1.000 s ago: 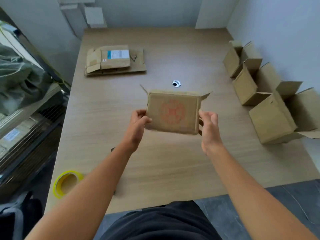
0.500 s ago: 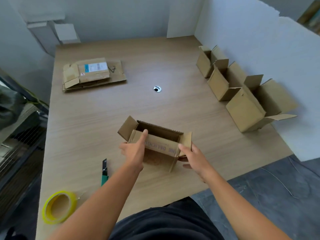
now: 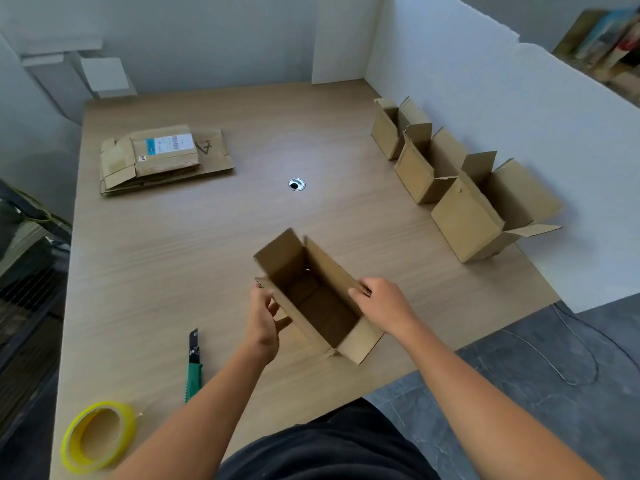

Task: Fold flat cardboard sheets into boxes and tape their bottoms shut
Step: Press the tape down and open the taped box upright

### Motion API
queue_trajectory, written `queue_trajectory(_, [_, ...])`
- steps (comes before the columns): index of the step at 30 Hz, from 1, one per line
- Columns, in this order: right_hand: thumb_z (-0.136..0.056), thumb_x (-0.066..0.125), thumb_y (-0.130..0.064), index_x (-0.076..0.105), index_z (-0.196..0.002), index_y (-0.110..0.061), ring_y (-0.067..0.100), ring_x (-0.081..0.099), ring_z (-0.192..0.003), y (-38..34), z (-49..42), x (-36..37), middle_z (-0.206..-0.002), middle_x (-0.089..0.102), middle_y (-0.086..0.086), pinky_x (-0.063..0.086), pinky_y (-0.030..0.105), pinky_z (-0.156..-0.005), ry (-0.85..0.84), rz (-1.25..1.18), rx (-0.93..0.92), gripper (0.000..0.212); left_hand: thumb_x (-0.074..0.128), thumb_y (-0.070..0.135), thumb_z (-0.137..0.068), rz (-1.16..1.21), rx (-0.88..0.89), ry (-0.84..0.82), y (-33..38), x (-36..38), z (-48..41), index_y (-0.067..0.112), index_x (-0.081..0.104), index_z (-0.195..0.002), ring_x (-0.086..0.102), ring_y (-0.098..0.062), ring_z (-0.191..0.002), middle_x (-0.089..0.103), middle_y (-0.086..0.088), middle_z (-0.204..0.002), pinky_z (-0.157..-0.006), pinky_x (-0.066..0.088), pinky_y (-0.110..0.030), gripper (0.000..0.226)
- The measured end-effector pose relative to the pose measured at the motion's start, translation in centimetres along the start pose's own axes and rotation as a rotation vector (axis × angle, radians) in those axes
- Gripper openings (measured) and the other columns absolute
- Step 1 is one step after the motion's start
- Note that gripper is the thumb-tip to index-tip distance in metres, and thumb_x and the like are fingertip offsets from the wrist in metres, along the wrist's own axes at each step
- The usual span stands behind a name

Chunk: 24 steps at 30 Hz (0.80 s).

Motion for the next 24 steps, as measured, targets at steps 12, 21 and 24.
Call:
queue_trajectory(12, [-0.099, 0.056, -0.041, 0.057, -0.076, -0.011, 0.017, 0.049, -0.063, 4.4, 0.6, -2.9, -0.07, 0.05, 0.004, 0.043, 0.037, -0.06, 0.18, -0.342, 0.195, 0.037, 0.06, 0.047, -0.095, -0.534, 0.085, -0.25, -2.4, 5.6, 2.8, 0.029, 0.05, -0.131, 0.063, -0.015, -0.111, 0.064, 0.004, -0.122, -0.093, 0.056, -0.041, 0.041])
queue_trajectory(21, [-0.1, 0.056, -0.044, 0.063, -0.122, -0.015, 0.019, 0.067, -0.101, 4.2, -10.9, -11.5, -0.108, 0.069, 0.002, 0.06, 0.043, -0.089, 0.151, -0.533, 0.084, 0.038, 0.049, 0.017, -0.103, -0.3, 0.07, 0.005, 3.5, 15.2, -7.9, 0.017, 0.061, -0.098, 0.058, -0.019, -0.083, 0.06, -0.002, -0.087, -0.087, 0.057, -0.048, 0.013])
queue_trajectory(24, [-0.1, 0.054, -0.045, 0.051, -0.139, -0.023, 0.009, 0.057, -0.116, 2.9, -16.8, -17.4, -0.125, 0.062, -0.01, 0.047, 0.032, -0.098, 0.27, -0.401, -0.035, 0.045, 0.049, 0.021, -0.101, -0.26, 0.092, 0.102, 6.1, 19.9, -13.6, 0.019, 0.06, -0.092, 0.056, -0.024, -0.085, 0.06, -0.004, -0.089, -0.091, 0.056, -0.049, 0.015])
Point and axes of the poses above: each hand's wrist, its own z-axis away from the middle knuckle, its own x-axis out of the palm, y = z × x, the point moved 7 cm from there along -z, towards the middle knuckle
